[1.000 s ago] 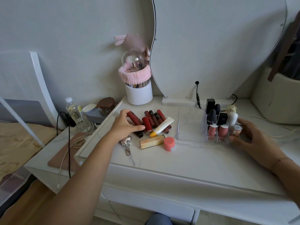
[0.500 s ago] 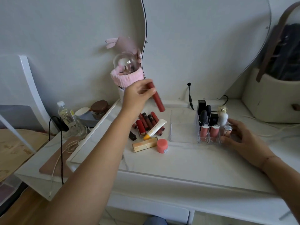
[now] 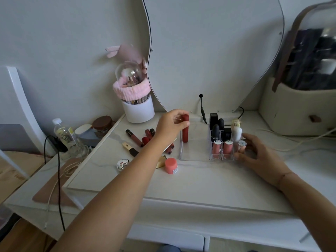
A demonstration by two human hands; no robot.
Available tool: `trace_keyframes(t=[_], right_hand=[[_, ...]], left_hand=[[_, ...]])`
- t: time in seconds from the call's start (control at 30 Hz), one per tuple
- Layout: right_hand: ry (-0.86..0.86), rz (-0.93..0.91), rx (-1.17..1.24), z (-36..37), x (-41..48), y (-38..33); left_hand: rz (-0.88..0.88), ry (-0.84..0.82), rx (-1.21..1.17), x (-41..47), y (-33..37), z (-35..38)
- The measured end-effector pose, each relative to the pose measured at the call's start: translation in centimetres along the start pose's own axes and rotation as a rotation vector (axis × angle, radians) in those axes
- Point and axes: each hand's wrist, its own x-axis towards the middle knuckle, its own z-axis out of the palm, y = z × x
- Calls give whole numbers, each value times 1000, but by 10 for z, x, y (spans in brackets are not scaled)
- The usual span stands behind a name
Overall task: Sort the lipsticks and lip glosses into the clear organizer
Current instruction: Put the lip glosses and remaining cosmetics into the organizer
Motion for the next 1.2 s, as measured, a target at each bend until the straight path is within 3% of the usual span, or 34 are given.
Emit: trace_keyframes(t=[0.5,0.63,0.73,0.93,1.2], right_hand=[[20,-4,-62,0,0,0],[16,-2,-65,0,-1,-2],[21,-6,-64,0,-1,-3],[17,-10,-49,0,-2,-5],[30,-26,-80,1,-1,-3]], left_hand=[[-72,10,-14,-5,-7,-18],[-81,141,114,-4,-26,-62],[-185,244,252,-3,-56,-103],[-518,219,483,3,-108,-143],[-530,185,418,18,-115,-140]])
